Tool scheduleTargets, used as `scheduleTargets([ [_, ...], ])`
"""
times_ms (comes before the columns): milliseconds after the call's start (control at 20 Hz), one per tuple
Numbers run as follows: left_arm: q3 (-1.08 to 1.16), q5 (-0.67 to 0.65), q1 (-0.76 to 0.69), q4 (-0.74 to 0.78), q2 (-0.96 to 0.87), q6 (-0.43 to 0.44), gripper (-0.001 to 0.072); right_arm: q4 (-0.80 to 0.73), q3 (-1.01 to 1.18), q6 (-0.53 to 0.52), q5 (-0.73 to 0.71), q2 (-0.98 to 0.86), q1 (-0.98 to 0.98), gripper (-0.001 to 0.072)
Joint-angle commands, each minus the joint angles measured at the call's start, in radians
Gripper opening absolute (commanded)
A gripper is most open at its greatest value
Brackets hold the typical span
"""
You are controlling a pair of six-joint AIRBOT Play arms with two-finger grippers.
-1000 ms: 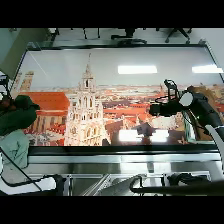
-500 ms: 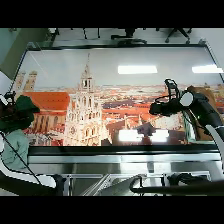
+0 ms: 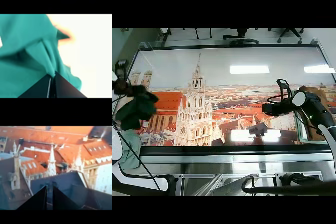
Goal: Fold the shirts.
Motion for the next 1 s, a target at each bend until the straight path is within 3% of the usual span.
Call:
scheduleTargets([
  [0, 0.115, -0.138, -0.187, -0.301, 0.097, 0.017, 0.001, -0.006, 0.016, -0.008, 0.062, 0.011, -0.001, 0.0024],
  [250, -0.013, -0.154, -0.48, -0.33, 0.184, -0.055, 0.001, -0.04, 0.022, -0.015, 0.08, 0.079, -0.002, 0.0026],
  [450, -0.188, -0.018, -0.662, -0.332, 0.159, -0.1, 0.0015, -0.039, 0.022, -0.014, 0.097, 0.084, -0.002, 0.0034],
  [500, -0.211, 0.021, -0.697, -0.332, 0.143, -0.1, 0.0017, -0.039, 0.022, -0.014, 0.095, 0.079, -0.002, 0.0076],
  [550, -0.219, 0.043, -0.721, -0.332, 0.128, -0.099, 0.0124, -0.039, 0.023, -0.014, 0.095, 0.072, -0.002, 0.0265],
  [600, -0.215, 0.04, -0.735, -0.33, 0.113, -0.1, 0.0497, -0.039, 0.023, -0.015, 0.095, 0.067, -0.004, 0.0327],
  [650, -0.199, 0.016, -0.733, -0.331, 0.101, -0.111, 0.0669, -0.039, 0.023, -0.018, 0.095, 0.061, -0.015, 0.0328],
  [750, -0.151, -0.066, -0.692, -0.33, 0.093, -0.122, 0.0664, -0.009, 0.024, -0.048, 0.099, 0.045, -0.073, 0.0328],
  [850, -0.151, -0.131, -0.627, -0.332, 0.111, -0.146, 0.0664, 0.118, 0.024, -0.132, 0.111, 0.011, -0.159, 0.033],
  [950, -0.247, -0.156, -0.57, -0.333, 0.157, -0.16, 0.0664, 0.258, 0.024, -0.245, 0.138, -0.049, -0.202, 0.054],
])
